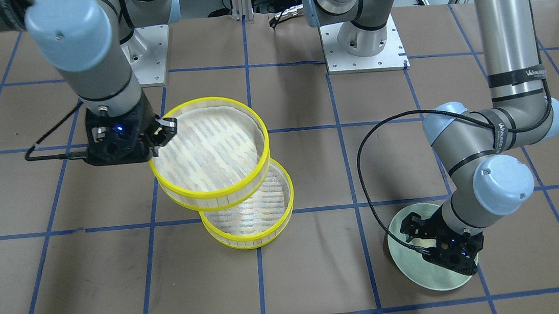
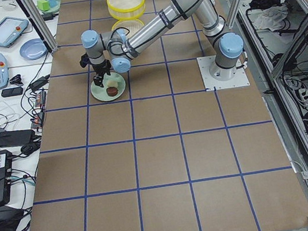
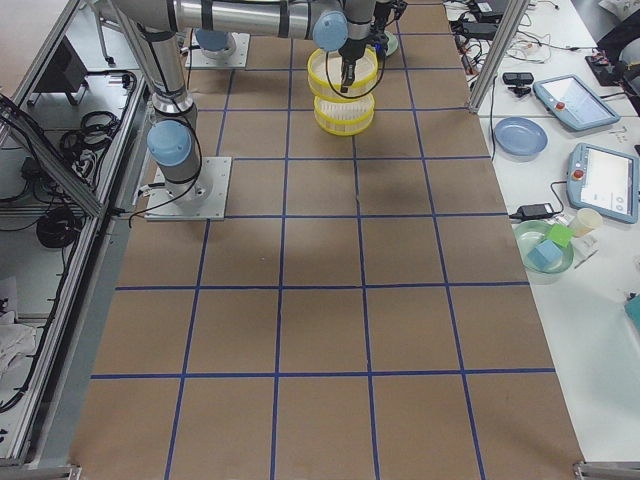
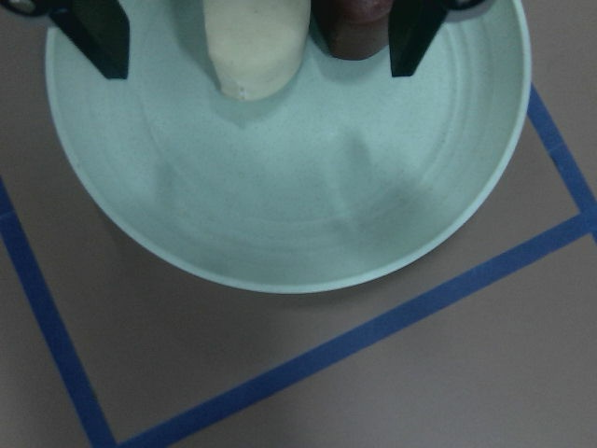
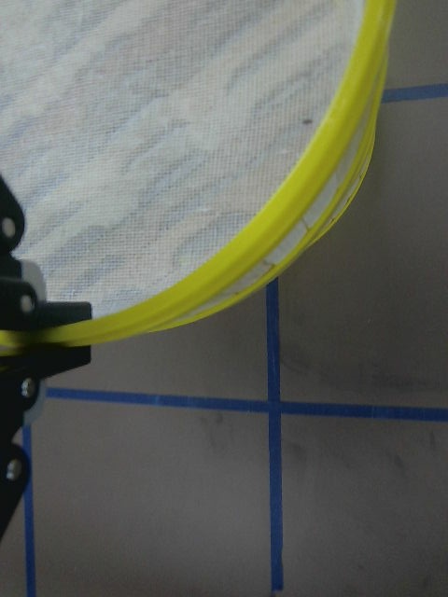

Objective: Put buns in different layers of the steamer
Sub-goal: 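Lift the top steamer layer off and set it aside while left grasps white bun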

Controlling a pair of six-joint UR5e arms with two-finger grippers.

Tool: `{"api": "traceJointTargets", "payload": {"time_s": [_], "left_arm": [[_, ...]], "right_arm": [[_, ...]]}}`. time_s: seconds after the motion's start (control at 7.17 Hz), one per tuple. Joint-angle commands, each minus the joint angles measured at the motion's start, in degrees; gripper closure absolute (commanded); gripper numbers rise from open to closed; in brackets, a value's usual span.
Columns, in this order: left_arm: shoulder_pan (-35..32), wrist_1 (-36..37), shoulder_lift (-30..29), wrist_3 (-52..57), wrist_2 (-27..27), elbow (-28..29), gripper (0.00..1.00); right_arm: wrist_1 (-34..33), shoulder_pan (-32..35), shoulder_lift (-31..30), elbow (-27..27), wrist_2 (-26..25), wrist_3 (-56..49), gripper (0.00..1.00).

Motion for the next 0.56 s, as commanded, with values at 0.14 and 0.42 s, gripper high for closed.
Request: {"api": "traceJointTargets", "payload": {"time_s": [0.14,0.42], "left_arm": [[0.0,-1.3,-0.3,0.2,0.3,-0.7,1.0],[0.0,-1.6,1.7,-1.6,-0.6,0.3,1.0]], "right_arm": [[8.3,-23.0,-5.5,-0.4,-7.0,-28.9,1.0],[8.5,-25.5,-6.2,-0.3,-8.1,-29.4,1.0]]}}
